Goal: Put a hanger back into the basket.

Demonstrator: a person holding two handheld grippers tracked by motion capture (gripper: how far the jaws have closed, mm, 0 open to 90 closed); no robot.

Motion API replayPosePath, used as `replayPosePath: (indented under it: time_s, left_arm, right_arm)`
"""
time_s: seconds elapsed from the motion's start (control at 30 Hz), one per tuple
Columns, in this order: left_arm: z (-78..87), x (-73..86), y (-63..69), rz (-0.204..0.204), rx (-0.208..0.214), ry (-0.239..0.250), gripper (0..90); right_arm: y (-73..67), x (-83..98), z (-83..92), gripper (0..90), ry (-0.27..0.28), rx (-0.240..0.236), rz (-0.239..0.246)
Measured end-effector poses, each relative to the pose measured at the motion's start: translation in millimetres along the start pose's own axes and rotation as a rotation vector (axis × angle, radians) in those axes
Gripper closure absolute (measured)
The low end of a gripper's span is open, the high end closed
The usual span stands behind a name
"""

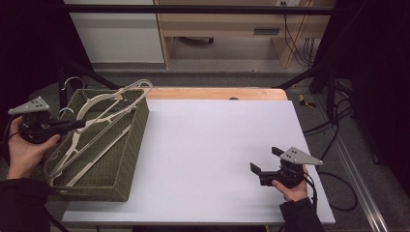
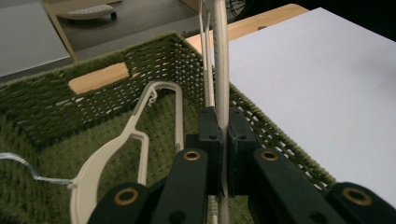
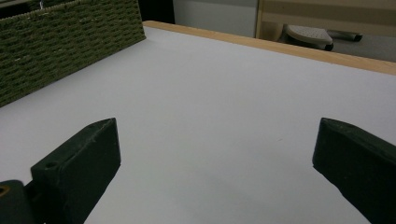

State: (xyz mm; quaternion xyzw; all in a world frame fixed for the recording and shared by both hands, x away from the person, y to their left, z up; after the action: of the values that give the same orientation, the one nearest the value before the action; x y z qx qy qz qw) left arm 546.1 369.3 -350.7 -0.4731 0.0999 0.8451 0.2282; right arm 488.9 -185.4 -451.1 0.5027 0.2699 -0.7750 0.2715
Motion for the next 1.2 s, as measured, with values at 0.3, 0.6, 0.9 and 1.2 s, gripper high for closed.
replayPosePath:
  time_s: [0.3, 0.6, 0.9, 1.2]
  left_arm:
    - [6.3, 21.3, -25.1, 0.049, -0.038, -0.013, 86.7]
    - [-8.5, 45.8, -22.7, 0.077, -0.023, -0.104, 86.8]
    - [-32.3, 69.8, -15.8, 0.134, 0.000, -0.142, 86.7]
    - [-40.1, 85.3, -26.4, 0.200, -0.075, -0.152, 84.2]
  right_arm:
    - [0.3, 0.0, 0.0, 1.7, 0.001, 0.002, -0.001]
    - [0.3, -0.3, 0.0, 1.7, 0.001, 0.004, 0.004]
    - [0.3, -1.6, 1.2, 1.7, 0.009, 0.005, -0.002]
    - [0.6, -1.7, 2.0, 1.7, 0.008, 0.007, 0.002]
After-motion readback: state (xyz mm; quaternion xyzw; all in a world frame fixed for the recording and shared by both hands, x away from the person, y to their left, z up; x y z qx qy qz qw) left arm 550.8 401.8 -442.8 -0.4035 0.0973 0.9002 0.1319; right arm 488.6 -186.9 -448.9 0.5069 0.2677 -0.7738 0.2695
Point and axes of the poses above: each handheld gripper's, and its own axes: z roughly backward along the jaws, x roughly out of its underside, y roughly to its right, the point moved 9 cm from there along -z, roughly forward along the jaws, and after that the axes turned 10 degrees about -x, right-handed, at the moved point
